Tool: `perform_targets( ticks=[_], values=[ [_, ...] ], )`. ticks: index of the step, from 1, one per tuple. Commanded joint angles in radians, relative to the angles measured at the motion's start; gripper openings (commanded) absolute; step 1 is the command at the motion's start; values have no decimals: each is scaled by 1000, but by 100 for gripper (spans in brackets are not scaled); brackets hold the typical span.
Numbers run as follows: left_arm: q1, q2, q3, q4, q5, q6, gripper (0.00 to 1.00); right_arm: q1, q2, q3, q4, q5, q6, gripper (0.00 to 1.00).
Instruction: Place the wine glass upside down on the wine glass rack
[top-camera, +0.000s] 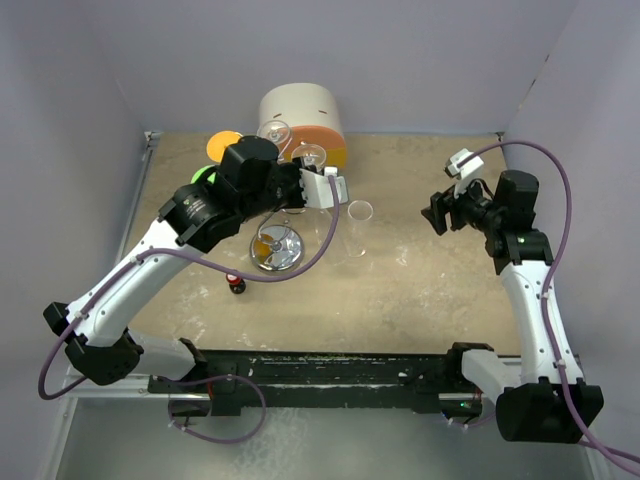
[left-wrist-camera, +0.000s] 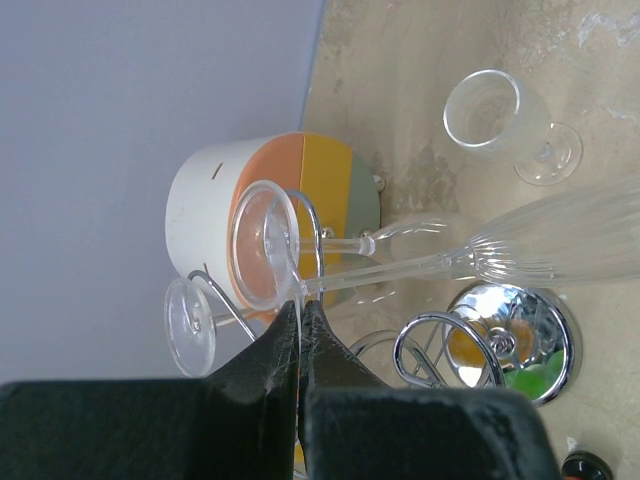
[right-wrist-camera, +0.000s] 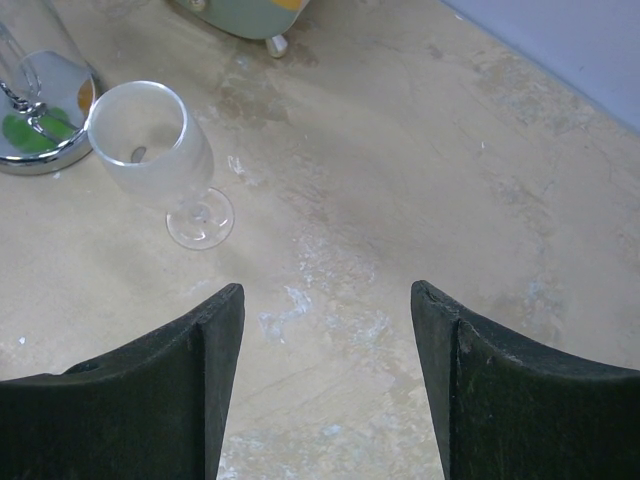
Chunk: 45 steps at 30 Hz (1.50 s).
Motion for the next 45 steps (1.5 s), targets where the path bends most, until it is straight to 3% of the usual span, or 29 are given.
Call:
perform_targets(
  ticks=[1, 25, 45],
  values=[
    [-5, -33, -1, 16, -29, 47, 0, 0, -12, -1, 36, -26, -15, 71],
    [-5, -77, -37, -68, -97, 162, 0, -1, -11, -9, 35, -30, -18, 72],
    [-5, -119, -16, -150, -6, 199, 0, -3, -5, -9, 33, -32, -22, 72]
  ],
)
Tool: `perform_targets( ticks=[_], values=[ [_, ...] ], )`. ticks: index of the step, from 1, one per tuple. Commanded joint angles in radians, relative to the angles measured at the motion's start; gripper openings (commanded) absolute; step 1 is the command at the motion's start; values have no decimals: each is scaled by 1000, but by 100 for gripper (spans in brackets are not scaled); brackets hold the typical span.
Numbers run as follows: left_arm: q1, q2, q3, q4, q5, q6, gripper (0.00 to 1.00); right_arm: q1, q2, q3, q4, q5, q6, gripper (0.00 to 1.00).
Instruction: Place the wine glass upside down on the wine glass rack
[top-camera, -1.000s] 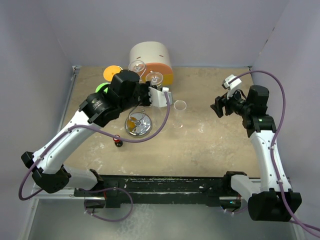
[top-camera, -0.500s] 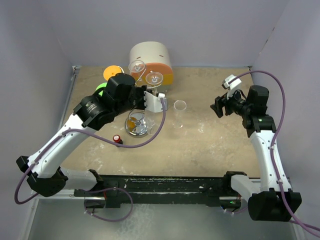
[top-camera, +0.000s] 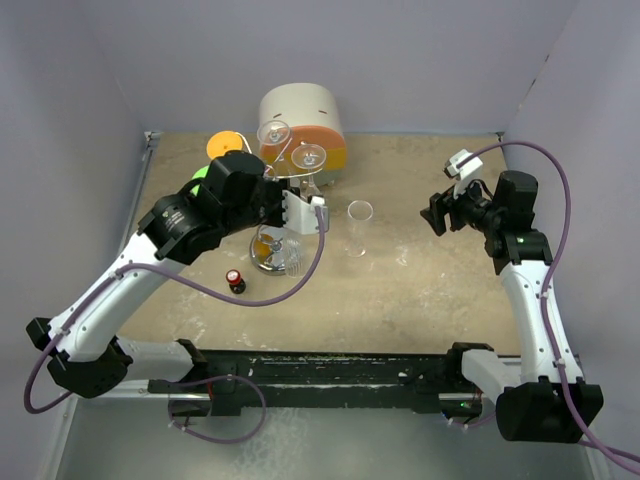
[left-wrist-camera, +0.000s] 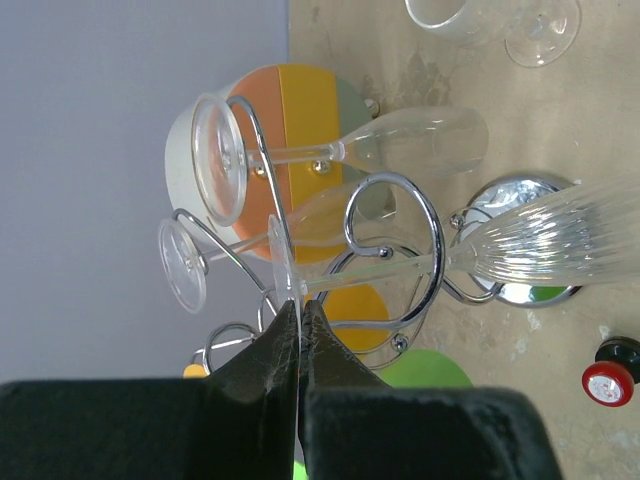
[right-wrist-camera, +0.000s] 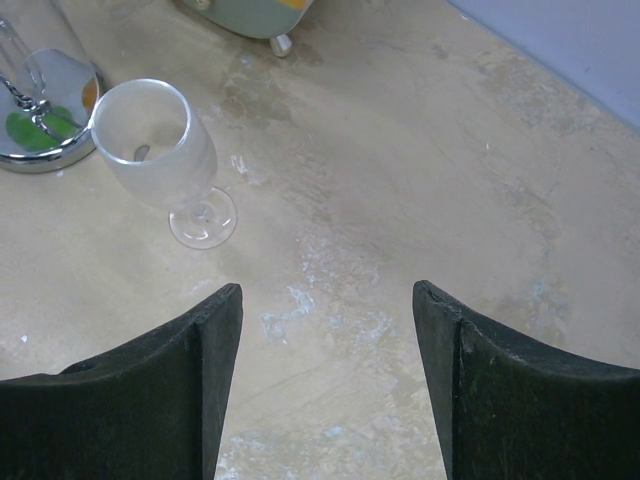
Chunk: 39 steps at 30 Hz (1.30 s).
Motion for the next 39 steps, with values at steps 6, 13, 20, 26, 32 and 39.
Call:
perform_targets(
  ticks=[6, 13, 20, 26, 32, 39],
  values=[
    [-6, -30, 58, -9, 96, -6, 0, -3, -2, -2, 27, -33, -21, 72],
    [-6, -32, 84, -31, 121, -9, 0, -3, 1, -2, 26, -36, -23, 72],
    [-6, -22, 113, -36, 181, -30, 0, -4, 1, -2, 24, -39, -26, 72],
    [-5, -6, 127, -15, 211, -61, 0, -6, -4, -6, 25, -43, -26, 72],
    [-6, 13, 121, 12, 202, -66, 0, -8, -8, -7, 26, -45, -26, 72],
    [-6, 37, 111, 45, 180, -76, 0, -9, -12, -7, 26, -49, -28, 73]
  ],
)
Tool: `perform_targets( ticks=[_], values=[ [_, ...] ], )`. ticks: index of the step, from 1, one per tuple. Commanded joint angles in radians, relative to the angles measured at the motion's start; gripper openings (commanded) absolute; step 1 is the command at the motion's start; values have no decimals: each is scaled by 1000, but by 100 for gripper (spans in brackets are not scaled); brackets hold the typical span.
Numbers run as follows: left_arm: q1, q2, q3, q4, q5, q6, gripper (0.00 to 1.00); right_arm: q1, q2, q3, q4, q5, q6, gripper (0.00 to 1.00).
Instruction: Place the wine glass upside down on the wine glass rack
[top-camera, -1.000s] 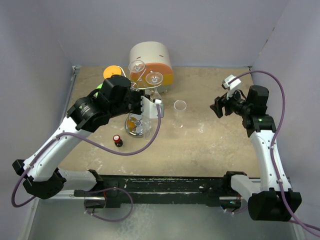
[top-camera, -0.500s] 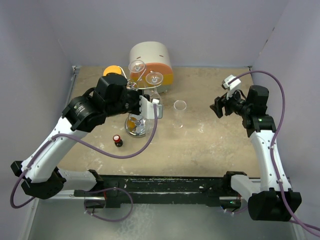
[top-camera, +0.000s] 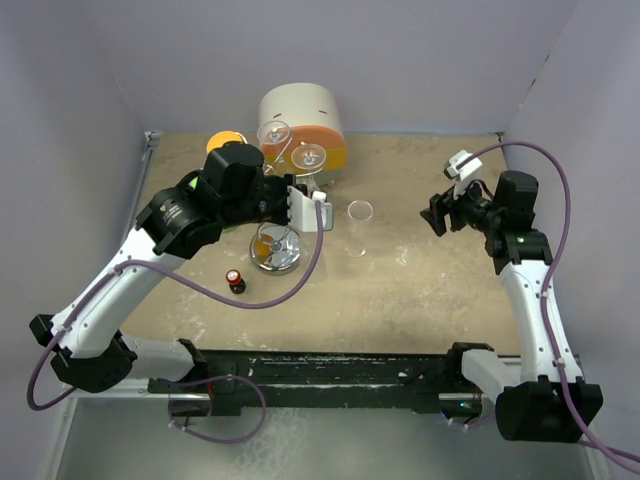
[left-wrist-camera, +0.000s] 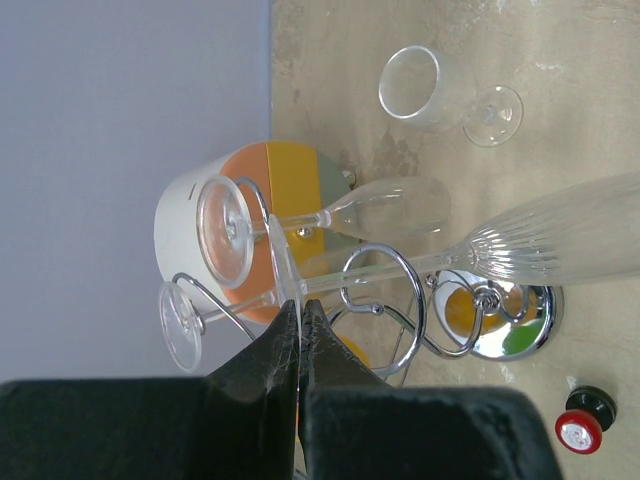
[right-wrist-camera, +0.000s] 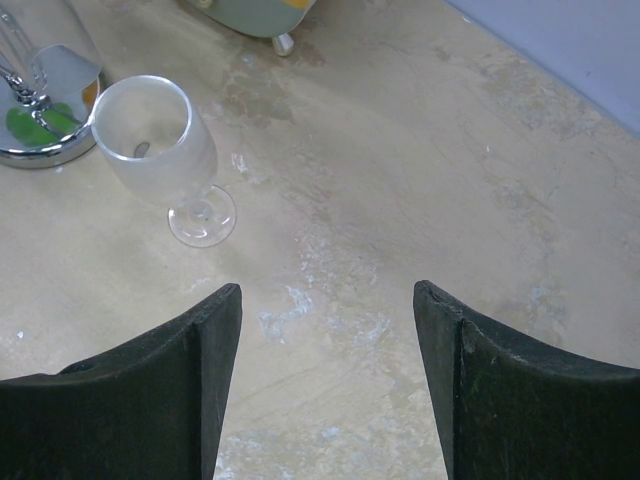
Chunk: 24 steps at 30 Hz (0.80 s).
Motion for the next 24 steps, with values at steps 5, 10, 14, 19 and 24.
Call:
perform_targets(
  ticks=[5, 10, 14, 19, 24],
  values=[
    [-6, 13, 7, 79, -9, -18, 0, -4, -19, -5, 26, -33, -12, 73],
    [-6, 23, 1, 84, -17, -20, 1, -4, -20, -5, 26, -35, -14, 73],
    [-6, 25, -2, 84, -38, -14, 2, -4, -25, -5, 27, -36, -14, 73],
    [-5, 27, -16, 84, -75, 9, 3, -4, -27, -5, 28, -37, -14, 73],
    [-5, 25, -24, 70, -88, 24, 4, -6, -28, -5, 28, -37, -15, 73]
  ],
)
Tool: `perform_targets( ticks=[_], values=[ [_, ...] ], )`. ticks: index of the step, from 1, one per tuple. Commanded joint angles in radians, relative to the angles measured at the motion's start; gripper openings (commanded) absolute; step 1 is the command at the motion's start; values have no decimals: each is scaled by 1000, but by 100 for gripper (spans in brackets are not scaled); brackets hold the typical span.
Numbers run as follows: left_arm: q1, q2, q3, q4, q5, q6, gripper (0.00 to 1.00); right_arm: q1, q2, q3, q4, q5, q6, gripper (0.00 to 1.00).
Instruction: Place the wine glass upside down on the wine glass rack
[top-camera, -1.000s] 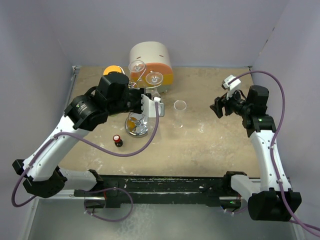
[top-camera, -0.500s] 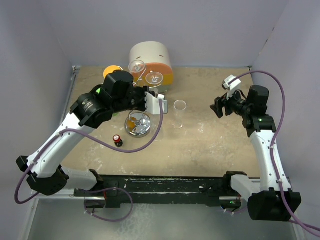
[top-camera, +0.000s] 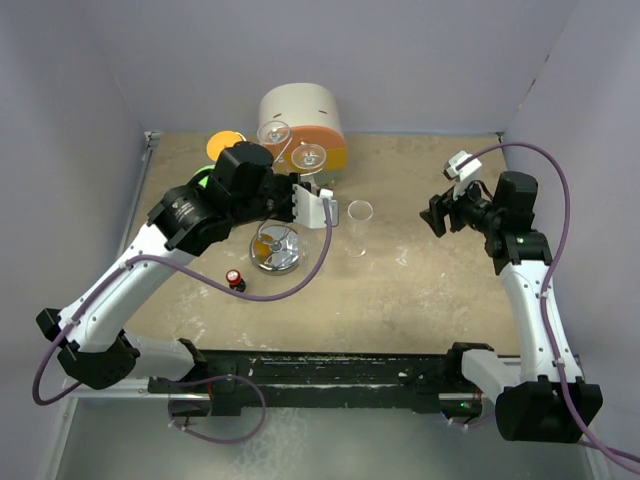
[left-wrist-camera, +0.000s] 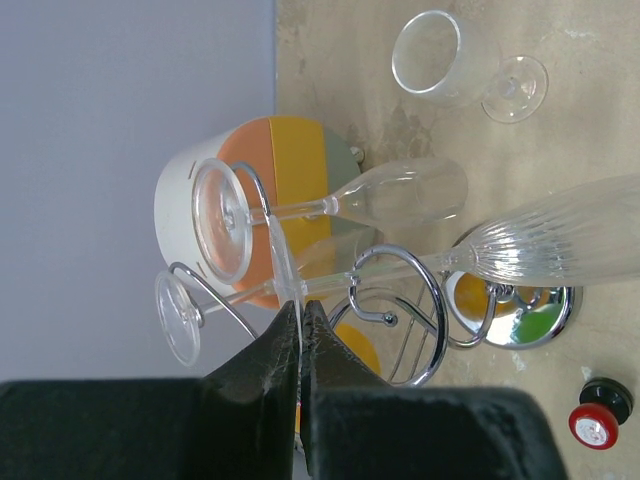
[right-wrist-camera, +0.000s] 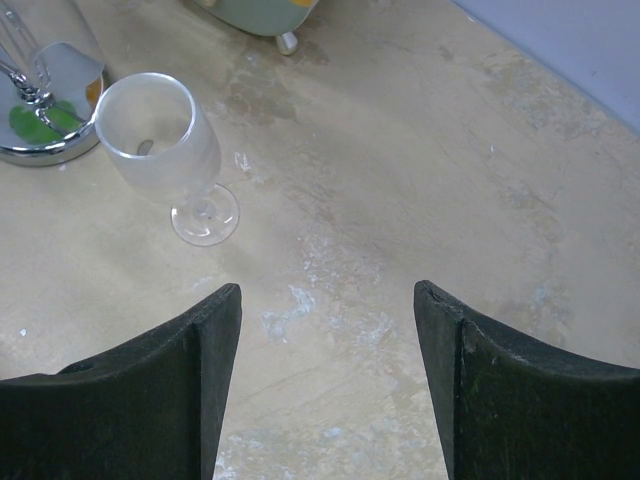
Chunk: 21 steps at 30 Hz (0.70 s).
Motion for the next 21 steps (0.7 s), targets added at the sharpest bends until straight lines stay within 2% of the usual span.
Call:
perform_targets(
  ticks=[1, 21],
  values=[
    [-5, -5, -1, 31, -24, 18, 5, -4, -27, 1, 28, -31, -12, 73],
    [-6, -11, -26, -5, -69, 63, 10, -4, -24, -32, 29, -33, -14, 73]
  ],
)
